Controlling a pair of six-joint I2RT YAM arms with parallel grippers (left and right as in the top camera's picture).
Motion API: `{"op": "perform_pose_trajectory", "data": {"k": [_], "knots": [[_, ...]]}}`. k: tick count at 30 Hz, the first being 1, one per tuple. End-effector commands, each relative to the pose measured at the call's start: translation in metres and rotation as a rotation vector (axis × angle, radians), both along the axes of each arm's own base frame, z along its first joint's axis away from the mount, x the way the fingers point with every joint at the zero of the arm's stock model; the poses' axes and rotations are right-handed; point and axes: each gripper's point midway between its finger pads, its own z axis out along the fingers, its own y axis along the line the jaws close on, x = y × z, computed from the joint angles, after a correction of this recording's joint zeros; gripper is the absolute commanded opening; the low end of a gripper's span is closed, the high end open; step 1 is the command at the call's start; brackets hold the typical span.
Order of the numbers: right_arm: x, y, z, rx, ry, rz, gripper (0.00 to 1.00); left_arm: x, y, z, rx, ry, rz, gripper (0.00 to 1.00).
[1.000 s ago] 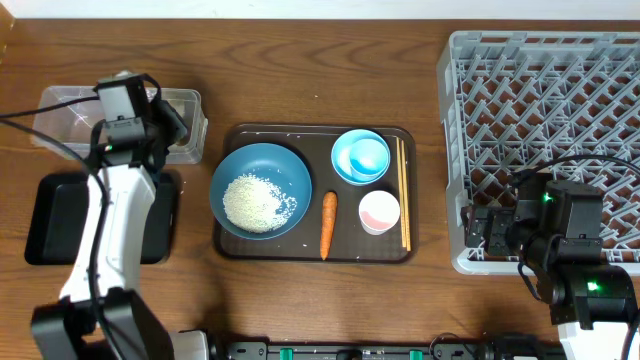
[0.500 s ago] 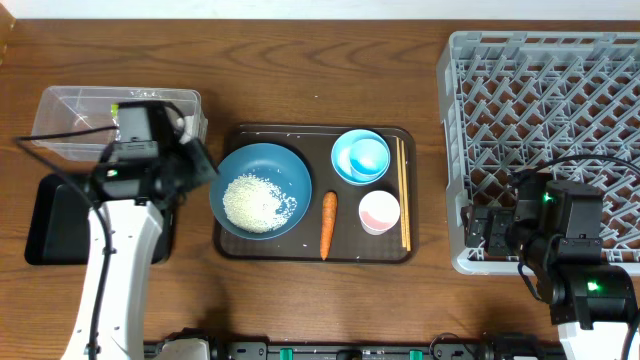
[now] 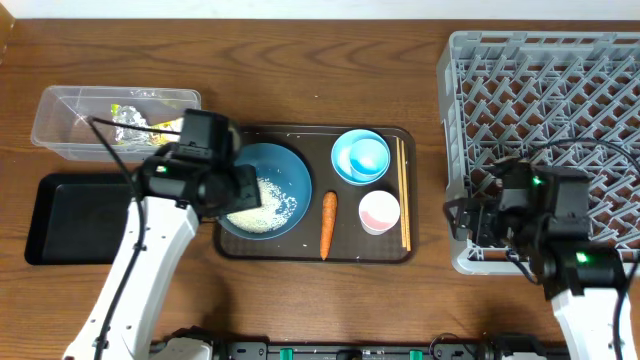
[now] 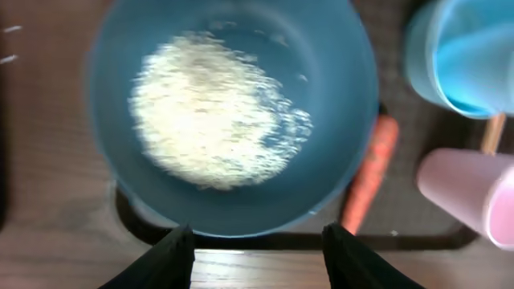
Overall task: Sort waste into correct bins and load items into the dishwasher rack
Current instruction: 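Reach the left gripper to the pink cup and grasp it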
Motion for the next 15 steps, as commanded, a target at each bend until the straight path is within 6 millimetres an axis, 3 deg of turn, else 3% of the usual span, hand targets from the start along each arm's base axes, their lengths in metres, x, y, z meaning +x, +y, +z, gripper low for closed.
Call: {"op": "perform_pose_trajectory", "data": {"k": [1,7,11,15], "knots": [[0.005,0.005,0.002,0.026,0.012,-0.001,0.90,-0.002,-0.032,0.004,-0.047,-0.019,-0.111,0.53],[0.006,-0.003,0.000,-0.016,0.010,-0.031,0.93,0.000,-0.098,0.001,-0.110,-0.073,-0.266,0.54],[0.005,-0.007,0.001,-0.034,0.003,-0.044,0.93,-0.001,-0.134,-0.016,-0.128,-0.060,-0.321,0.54],[0.003,-0.013,-0.002,-0.063,0.016,-0.067,0.94,-0.007,-0.158,-0.037,-0.122,-0.022,-0.364,0.54]]}}
